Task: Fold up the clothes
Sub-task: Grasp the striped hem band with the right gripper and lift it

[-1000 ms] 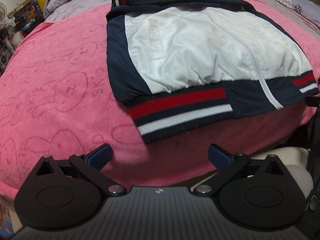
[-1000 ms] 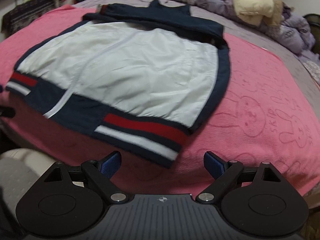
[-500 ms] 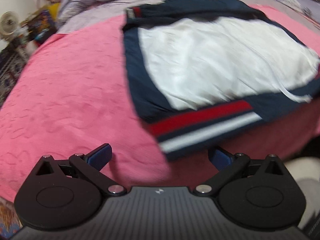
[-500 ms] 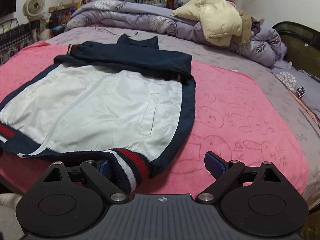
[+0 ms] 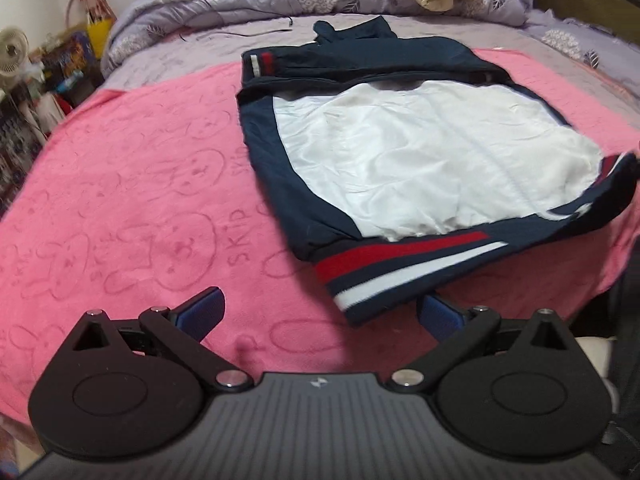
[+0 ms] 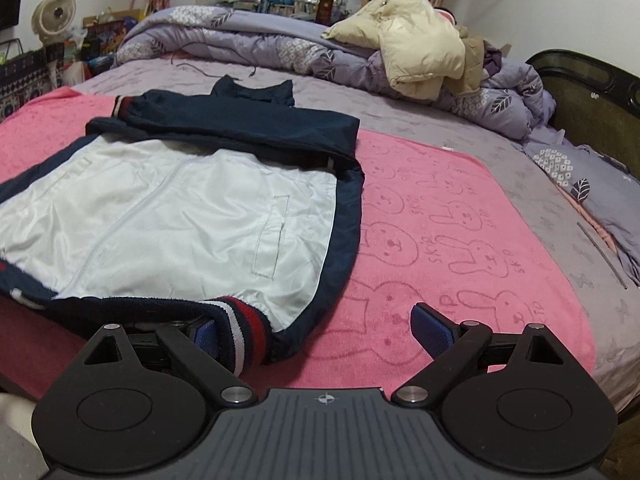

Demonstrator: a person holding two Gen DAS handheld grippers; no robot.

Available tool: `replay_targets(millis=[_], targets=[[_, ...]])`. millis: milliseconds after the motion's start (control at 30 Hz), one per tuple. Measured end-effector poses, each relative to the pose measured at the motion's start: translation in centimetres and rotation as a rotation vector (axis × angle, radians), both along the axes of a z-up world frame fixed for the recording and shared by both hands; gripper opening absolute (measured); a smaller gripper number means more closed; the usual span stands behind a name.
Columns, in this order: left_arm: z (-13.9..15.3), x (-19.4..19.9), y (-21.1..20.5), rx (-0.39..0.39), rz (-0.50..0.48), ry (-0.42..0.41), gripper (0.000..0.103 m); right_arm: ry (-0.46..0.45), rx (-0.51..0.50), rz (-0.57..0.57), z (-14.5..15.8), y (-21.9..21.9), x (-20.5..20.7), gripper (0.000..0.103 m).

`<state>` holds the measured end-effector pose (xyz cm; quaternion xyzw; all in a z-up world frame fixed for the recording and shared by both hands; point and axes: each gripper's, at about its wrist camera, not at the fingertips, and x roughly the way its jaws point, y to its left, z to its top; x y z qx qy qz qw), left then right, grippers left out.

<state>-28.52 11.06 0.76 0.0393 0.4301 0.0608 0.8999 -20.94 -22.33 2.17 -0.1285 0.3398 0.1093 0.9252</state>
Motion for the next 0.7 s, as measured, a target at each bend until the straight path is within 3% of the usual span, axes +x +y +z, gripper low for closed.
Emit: replay_targets(millis=[67, 267, 433, 567, 700], targets=[[-0.5, 0.7, 0.3, 0.052, 0.066, 0.017, 0.103, -0.011, -0.009, 0.001, 0.2, 0.4, 0.1, 0.093], [2.2, 0.2, 3.3, -0.023, 0.161, -0.1, 0.103, -0.076, -0.001, -0.002, 2.0, -0.1, 1.2, 0.097], [5.8, 1.4, 3.9, 0.002, 0.142, -0.203, 0.103, -0.131, 0.008, -0.005, 3.6, -0.6, 2.2, 0.097], [8.0, 5.2, 3.8, 0.08, 0.107, -0.259, 0.103, -0.163, 0.04, 0.005, 4.9, -0.7, 4.8, 0.098], [7.5, 11.7, 4.1, 0.161, 0.123, -0.218, 0.103, -0.076, 0.162, 0.062, 4.8, -0.9, 11.8, 0.098]])
